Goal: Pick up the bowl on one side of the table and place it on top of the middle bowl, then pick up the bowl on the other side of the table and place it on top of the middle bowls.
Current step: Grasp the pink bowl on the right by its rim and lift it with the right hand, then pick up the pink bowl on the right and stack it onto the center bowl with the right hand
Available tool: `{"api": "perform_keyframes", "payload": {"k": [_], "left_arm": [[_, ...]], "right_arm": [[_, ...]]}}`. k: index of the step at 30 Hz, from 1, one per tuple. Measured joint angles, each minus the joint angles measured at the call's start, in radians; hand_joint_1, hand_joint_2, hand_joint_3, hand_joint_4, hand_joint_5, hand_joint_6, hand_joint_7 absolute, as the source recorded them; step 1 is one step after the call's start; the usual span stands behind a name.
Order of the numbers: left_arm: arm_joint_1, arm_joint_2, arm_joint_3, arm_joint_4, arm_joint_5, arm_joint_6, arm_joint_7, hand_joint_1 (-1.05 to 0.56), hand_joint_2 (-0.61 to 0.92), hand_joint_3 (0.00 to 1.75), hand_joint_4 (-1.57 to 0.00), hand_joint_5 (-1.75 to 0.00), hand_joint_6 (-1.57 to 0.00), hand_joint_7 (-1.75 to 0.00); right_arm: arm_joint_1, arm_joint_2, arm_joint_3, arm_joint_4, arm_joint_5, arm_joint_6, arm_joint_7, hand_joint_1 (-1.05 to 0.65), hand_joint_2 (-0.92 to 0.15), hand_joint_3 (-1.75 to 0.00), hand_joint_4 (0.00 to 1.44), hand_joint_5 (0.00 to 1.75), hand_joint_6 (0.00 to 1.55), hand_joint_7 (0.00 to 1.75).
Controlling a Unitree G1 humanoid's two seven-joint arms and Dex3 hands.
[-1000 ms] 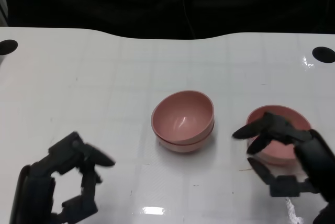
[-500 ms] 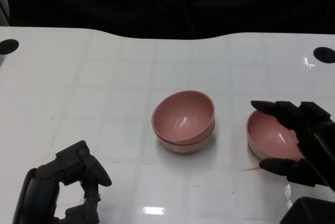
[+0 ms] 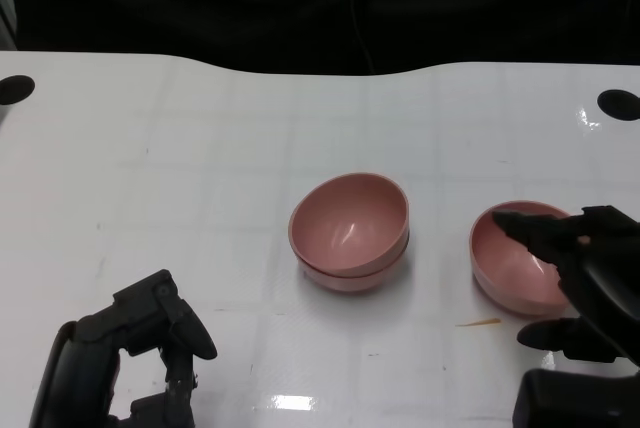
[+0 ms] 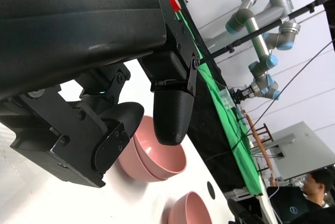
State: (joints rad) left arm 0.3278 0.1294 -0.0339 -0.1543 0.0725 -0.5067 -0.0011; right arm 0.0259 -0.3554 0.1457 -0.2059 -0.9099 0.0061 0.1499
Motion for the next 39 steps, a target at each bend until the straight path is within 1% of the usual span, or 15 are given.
{"api": "perform_keyframes", "payload": {"k": [5,10,12,14,16,17,19,21,24,27,28,30,31,34,39], "left_arm": [[-0.001,-0.009,0.000,0.000,0.001,0.000,-0.009,0.06,0.34,1.54,-0.90,-1.75,-0.75,-1.68],[-0.003,-0.009,0.000,-0.001,-0.006,0.003,-0.031,0.06,0.31,1.57,-0.91,-1.75,-0.76,-1.67],[-0.002,-0.010,0.001,-0.001,-0.008,0.004,-0.036,0.07,0.30,1.59,-0.91,-1.75,-0.77,-1.66],[-0.003,-0.010,0.001,-0.002,-0.008,0.005,-0.038,0.07,0.30,1.60,-0.91,-1.75,-0.77,-1.65],[-0.002,-0.010,0.002,-0.002,-0.007,0.006,-0.039,0.07,0.30,1.60,-0.91,-1.75,-0.78,-1.65],[-0.002,-0.010,0.002,-0.002,-0.007,0.008,-0.040,0.06,0.29,1.60,-0.91,-1.75,-0.78,-1.65],[-0.002,-0.010,0.002,-0.002,-0.008,0.012,-0.041,0.06,0.29,1.61,-0.91,-1.75,-0.78,-1.65],[-0.004,-0.011,0.002,-0.002,-0.010,0.012,-0.046,0.05,0.28,1.61,-0.91,-1.75,-0.78,-1.65],[-0.005,-0.011,0.002,-0.002,-0.018,0.012,-0.048,0.05,0.28,1.62,-0.91,-1.75,-0.78,-1.65],[-0.007,-0.012,0.002,-0.002,-0.020,0.013,-0.052,0.06,0.28,1.63,-0.91,-1.75,-0.78,-1.65],[-0.009,-0.012,0.002,-0.002,-0.020,0.013,-0.053,0.06,0.27,1.63,-0.91,-1.75,-0.78,-1.65],[-0.014,-0.013,0.001,-0.002,-0.024,0.013,-0.054,0.06,0.27,1.62,-0.91,-1.75,-0.78,-1.65],[-0.017,-0.015,0.001,-0.001,-0.027,0.013,-0.055,0.06,0.26,1.62,-0.91,-1.75,-0.78,-1.65],[-0.019,-0.016,0.000,-0.002,-0.028,0.015,-0.056,0.05,0.25,1.62,-0.91,-1.75,-0.79,-1.64],[-0.018,-0.017,0.000,-0.002,-0.028,0.021,-0.056,0.05,0.25,1.64,-0.92,-1.75,-0.80,-1.64]], "right_arm": [[-0.079,-0.021,0.078,0.120,-0.058,0.030,0.025,-0.47,-0.86,-0.01,0.55,0.28,0.55,0.03],[-0.149,-0.021,0.139,0.262,-0.077,0.032,-0.042,-0.37,-0.90,0.00,0.73,0.21,0.72,0.04],[-0.178,-0.021,0.162,0.316,-0.080,0.027,-0.078,-0.31,-0.91,-0.01,0.88,0.52,0.88,0.04],[-0.205,-0.021,0.184,0.374,-0.081,0.012,-0.110,-0.27,-0.92,-0.02,0.88,0.90,1.01,0.04],[-0.218,-0.021,0.195,0.411,-0.075,0.003,-0.133,-0.26,-0.92,-0.02,0.87,1.06,1.07,0.04],[-0.223,-0.022,0.200,0.425,-0.071,-0.007,-0.151,-0.23,-0.92,-0.03,0.84,1.36,1.16,0.10],[-0.234,-0.022,0.203,0.453,-0.054,-0.042,-0.201,-0.18,-0.92,-0.03,0.83,1.67,1.27,0.20],[-0.249,-0.025,0.204,0.479,-0.045,-0.073,-0.248,-0.16,-0.92,-0.03,0.87,1.73,0.96,0.95],[-0.261,-0.032,0.205,0.505,-0.034,-0.098,-0.297,-0.15,-0.92,-0.10,0.89,1.74,0.71,1.60],[-0.263,-0.035,0.203,0.525,-0.020,-0.128,-0.361,-0.12,-0.89,-0.11,0.92,1.75,0.67,1.73],[-0.265,-0.035,0.201,0.534,-0.009,-0.149,-0.392,-0.12,-0.80,-0.31,0.93,1.75,0.68,1.74],[-0.272,-0.035,0.191,0.541,0.013,-0.205,-0.472,-0.12,-0.49,-0.95,0.94,1.75,0.70,1.74],[-0.280,-0.035,0.186,0.540,0.024,-0.226,-0.500,-0.12,-0.43,-1.07,0.94,1.75,0.70,1.75],[-0.302,-0.035,0.172,0.525,0.044,-0.253,-0.534,-0.12,-0.33,-1.26,0.96,1.75,0.71,1.74],[-0.315,-0.032,0.171,0.497,0.073,-0.301,-0.540,-0.13,-0.29,-1.34,0.96,1.75,0.72,1.74]]}}
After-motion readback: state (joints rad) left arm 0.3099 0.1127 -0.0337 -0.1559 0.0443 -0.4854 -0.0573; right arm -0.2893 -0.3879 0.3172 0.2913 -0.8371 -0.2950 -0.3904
